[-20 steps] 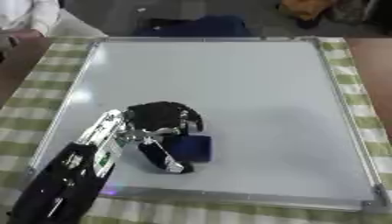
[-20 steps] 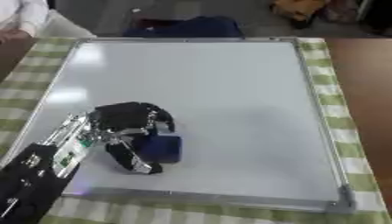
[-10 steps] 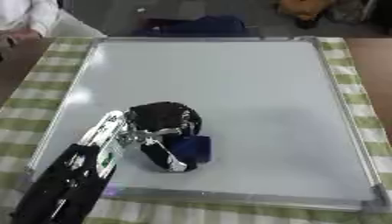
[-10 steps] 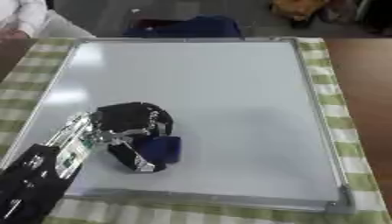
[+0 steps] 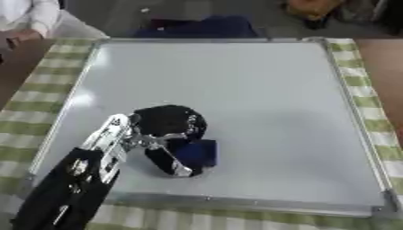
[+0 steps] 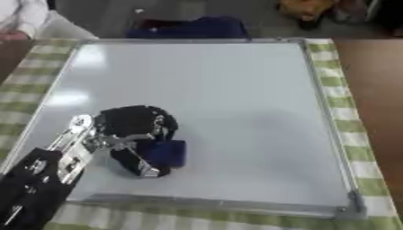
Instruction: Wipe the whiteboard clean with a brush.
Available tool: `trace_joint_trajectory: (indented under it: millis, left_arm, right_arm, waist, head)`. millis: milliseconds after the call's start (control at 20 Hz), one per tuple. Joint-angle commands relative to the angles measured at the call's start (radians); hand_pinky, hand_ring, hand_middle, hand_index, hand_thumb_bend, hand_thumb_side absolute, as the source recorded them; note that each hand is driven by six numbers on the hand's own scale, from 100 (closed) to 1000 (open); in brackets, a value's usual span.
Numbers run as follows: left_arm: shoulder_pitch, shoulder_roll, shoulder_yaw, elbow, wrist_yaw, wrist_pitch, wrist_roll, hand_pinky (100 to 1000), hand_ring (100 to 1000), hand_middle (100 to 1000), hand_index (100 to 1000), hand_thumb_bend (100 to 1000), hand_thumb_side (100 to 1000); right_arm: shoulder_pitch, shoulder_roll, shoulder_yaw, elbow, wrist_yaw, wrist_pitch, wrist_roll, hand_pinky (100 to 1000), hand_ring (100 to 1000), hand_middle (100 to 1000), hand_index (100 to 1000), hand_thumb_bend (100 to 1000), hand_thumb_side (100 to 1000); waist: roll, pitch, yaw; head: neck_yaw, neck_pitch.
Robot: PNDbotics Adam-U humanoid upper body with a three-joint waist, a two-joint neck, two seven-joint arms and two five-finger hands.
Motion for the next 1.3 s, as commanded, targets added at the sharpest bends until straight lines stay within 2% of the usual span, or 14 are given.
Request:
trace_joint_trajectory:
  millis: [50,400,550,700,1300]
  left_arm:
    - [-0.005,0.016,-0.001,0.004,-0.031,-0.053,-0.042,789,778,523,125,353,491]
    - [-0.003,0.014,0.003,0.015,-0.057,-0.064,-0.025,774,753,503,119,333,408]
    - [-0.002,0.014,0.004,0.020,-0.062,-0.066,-0.020,767,743,491,118,327,411]
    - [-0.004,0.014,0.004,0.022,-0.063,-0.067,-0.015,762,730,473,117,284,425]
    - [-0.017,0.048,0.021,0.014,-0.041,-0.070,-0.017,756,711,439,120,263,438]
  right_arm:
    - [-0.007,-0.015,-0.011,-0.014,0.002,0.002,0.000,675,586,511,562,100,1000]
    - [-0.007,-0.013,-0.011,-0.014,0.002,0.002,0.000,675,586,510,562,100,1000]
    - [-0.006,-0.012,-0.011,-0.014,0.002,0.003,0.000,675,586,510,561,100,1000]
    - [-0.006,-0.012,-0.011,-0.014,0.002,0.003,0.001,676,587,510,561,100,1000]
    - [-0.005,-0.012,-0.010,-0.014,0.004,0.005,0.003,676,588,509,562,100,1000]
  waist:
    - [-0.003,-0.013,-0.002]
    - [-0.004,-0.013,-0.003]
    - [-0.005,-0.013,-0.003]
    - [-0.006,-0.014,-0.003]
    - [-0.006,-0.016,-0.003]
  head:
    - [-0.001,-0.013]
    - [-0.002,-0.016]
    - [-0.002,-0.017]
    - [-0.002,-0.017]
    - [-0.005,-0.025]
